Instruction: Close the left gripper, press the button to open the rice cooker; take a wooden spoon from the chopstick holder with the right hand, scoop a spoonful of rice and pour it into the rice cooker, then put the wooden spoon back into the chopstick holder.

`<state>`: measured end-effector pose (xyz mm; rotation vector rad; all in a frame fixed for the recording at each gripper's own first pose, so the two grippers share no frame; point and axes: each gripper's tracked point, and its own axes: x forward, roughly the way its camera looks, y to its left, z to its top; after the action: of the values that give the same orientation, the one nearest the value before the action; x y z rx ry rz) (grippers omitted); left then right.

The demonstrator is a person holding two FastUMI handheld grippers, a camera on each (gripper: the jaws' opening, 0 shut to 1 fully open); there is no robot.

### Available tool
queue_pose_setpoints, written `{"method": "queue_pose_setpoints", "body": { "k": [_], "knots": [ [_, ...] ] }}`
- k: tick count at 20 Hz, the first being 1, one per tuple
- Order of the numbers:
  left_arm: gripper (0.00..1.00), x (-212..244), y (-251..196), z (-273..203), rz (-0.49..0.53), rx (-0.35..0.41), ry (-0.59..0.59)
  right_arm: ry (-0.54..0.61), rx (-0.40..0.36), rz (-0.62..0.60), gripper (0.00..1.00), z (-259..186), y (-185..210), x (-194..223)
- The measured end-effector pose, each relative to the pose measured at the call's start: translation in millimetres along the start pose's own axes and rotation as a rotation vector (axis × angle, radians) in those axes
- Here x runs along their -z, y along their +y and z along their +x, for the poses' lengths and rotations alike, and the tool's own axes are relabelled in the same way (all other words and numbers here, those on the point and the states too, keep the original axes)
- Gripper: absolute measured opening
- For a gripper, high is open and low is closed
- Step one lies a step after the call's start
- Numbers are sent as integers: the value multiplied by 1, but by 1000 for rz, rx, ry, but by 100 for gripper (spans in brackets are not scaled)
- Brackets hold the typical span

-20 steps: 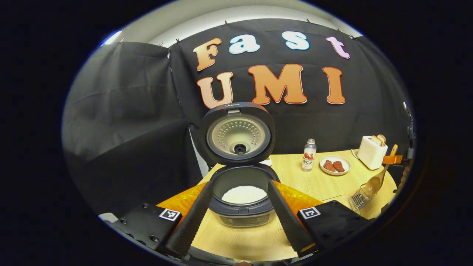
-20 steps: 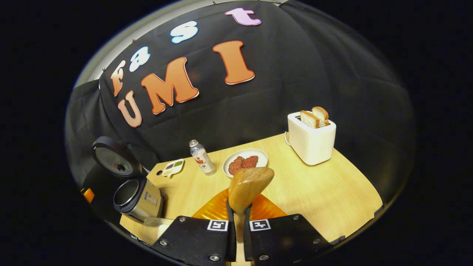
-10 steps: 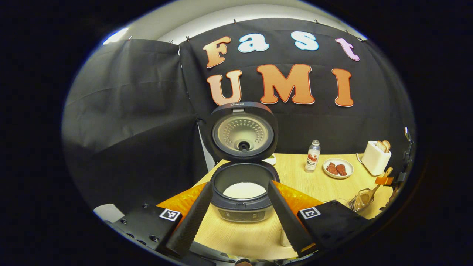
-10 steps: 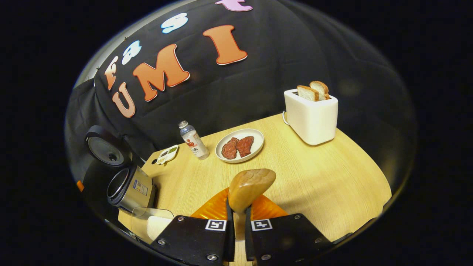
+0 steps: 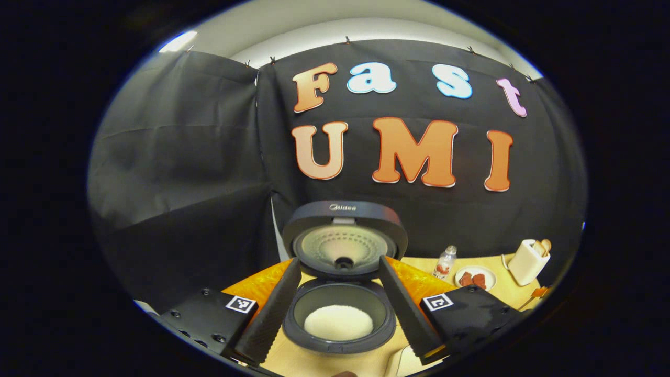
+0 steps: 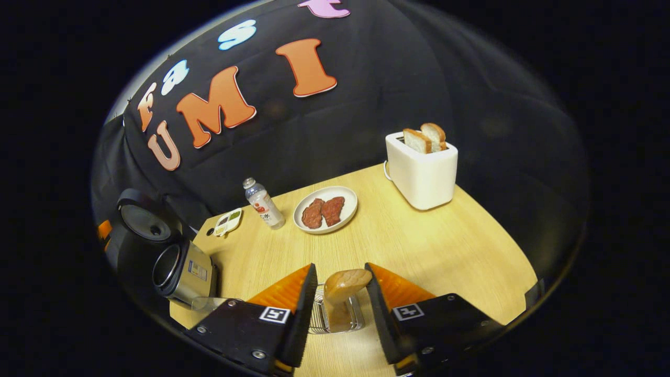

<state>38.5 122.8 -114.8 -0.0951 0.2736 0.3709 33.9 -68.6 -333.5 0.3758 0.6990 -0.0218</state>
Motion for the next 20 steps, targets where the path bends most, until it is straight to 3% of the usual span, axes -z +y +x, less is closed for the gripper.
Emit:
{"method": "queue_pose_setpoints", "body": {
  "k": [1, 2, 3, 5, 7, 8, 9, 10, 12, 15, 20],
  "knots": [
    [97, -14, -1, 13, -6, -3, -20, -29, 5, -7, 67, -7, 1, -14],
    [94, -27, -2, 25, 1, -9, -31, -53, 5, -13, 70, -15, 6, -26],
    [100, -42, 1, 37, -1, -13, -56, -76, 4, -20, 75, -21, 10, -38],
    [94, -63, 8, 66, -22, -9, -39, -127, 10, -45, 78, -31, 20, -60],
    [94, -65, 10, 101, -26, -6, 9, -168, 7, -75, 79, -40, 33, -74],
    [100, -59, 6, 117, -29, 5, 53, -175, 3, -90, 79, -43, 40, -77],
    [98, -58, 2, 129, -27, 7, 82, -176, 1, -104, 79, -44, 45, -77],
    [94, -54, 2, 141, -11, -10, 110, -174, -1, -114, 78, -45, 50, -78],
    [99, -41, 6, 157, 30, -63, 144, -166, -8, -117, 78, -46, 60, -78],
    [98, -20, 7, 158, 88, -97, 245, -147, -16, -126, 79, -42, 69, -73],
    [99, 5, 9, 130, 94, -95, 281, -120, -51, -135, 78, -40, 95, -62]
  ]
}}
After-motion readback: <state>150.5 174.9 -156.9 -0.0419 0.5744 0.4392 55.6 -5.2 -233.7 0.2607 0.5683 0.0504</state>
